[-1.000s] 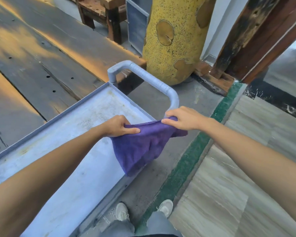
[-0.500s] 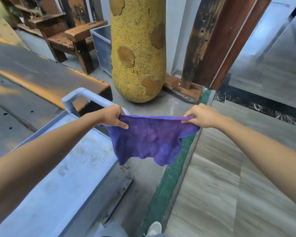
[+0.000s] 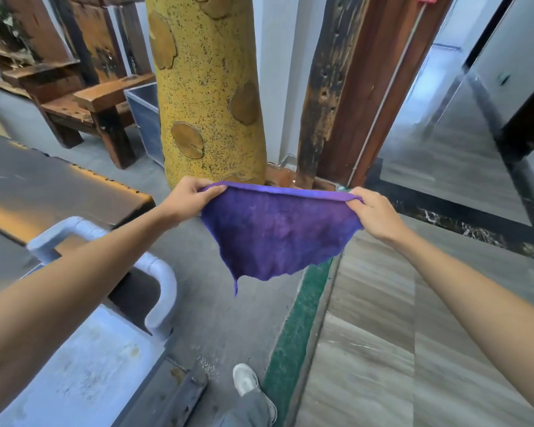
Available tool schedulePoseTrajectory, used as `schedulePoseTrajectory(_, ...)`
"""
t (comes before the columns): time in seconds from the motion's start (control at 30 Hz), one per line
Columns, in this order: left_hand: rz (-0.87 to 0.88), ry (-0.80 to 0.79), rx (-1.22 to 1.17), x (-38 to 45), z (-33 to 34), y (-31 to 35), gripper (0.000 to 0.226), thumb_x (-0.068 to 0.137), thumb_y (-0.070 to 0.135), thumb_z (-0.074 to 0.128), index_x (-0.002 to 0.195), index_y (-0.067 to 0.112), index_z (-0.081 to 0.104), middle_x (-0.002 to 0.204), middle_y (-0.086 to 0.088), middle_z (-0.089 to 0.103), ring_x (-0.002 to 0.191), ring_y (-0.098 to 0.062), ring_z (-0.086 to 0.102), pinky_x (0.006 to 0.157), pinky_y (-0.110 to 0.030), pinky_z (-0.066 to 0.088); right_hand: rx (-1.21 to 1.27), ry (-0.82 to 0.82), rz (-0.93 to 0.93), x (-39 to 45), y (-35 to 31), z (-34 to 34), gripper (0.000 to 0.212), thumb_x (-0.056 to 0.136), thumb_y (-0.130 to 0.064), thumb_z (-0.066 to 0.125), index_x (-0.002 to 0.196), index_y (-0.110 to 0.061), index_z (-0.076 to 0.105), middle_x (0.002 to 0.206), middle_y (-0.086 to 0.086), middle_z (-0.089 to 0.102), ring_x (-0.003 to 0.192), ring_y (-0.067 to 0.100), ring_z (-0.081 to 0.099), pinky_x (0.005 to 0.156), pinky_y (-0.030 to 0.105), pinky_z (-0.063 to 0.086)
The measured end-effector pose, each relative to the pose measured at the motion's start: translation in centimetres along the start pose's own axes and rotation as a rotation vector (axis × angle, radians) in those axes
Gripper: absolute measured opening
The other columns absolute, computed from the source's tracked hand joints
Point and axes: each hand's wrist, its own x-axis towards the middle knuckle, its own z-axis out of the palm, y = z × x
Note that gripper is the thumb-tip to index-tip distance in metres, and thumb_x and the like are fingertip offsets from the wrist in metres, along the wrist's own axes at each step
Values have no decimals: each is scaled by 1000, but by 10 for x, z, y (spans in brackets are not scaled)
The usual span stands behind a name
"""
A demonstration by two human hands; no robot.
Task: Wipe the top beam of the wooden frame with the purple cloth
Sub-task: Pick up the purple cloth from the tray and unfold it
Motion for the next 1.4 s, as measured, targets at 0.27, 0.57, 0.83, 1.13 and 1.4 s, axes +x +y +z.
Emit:
schedulePoseTrajectory(0.27, -148, 137, -211, 123, -9, -5, 33, 92, 39, 70, 78, 12, 81, 83, -9, 80, 65, -13, 73, 58, -17, 53, 211, -109, -5, 127, 14, -9, 50, 93, -37, 75, 52, -20, 51, 53, -12, 40, 52, 5, 36, 51, 18, 28)
schedulePoseTrajectory(0.57, -190, 193, -350, 219, -35, -11, 54, 79, 48, 82, 89, -4, 69, 84, -14, 56, 76, -25, 50, 68, -34, 42, 519, -57, 97, 242, 31, -8, 24, 84, -40, 82, 84, -16, 82, 74, -1, 73, 64, 7, 64, 60, 17, 51)
schedulePoseTrajectory(0.83, -140, 152, -283, 251, -27, 17, 46, 92, 51, 66, 65, 18, 51, 67, -3, 39, 63, -16, 38, 66, -32, 30, 525, 3, 142, 280, 38, -8, 29, 97, -46, 65, 81, -24, 76, 67, -9, 69, 59, 3, 62, 57, 15, 48)
schedulePoseTrajectory(1.13, -360, 158, -333, 266, -35, 42, 29, 72, 34, 86, 82, 8, 77, 76, -2, 75, 67, -13, 69, 57, -23, 55, 672, -6, 361, 318, 51, -41, 26, 92, -32, 75, 80, -9, 75, 70, 1, 69, 64, 14, 62, 68, 26, 53)
schedulePoseTrajectory(1.4, -730, 48, -636, 274, 15, 32, 20, 102, 20, 58, 84, 11, 54, 59, -2, 59, 45, -8, 55, 40, -17, 51, 853, -227, 719, 306, 39, -2, 16, 99, -1, 59, 85, -5, 59, 80, 10, 60, 65, 19, 58, 57, 27, 56)
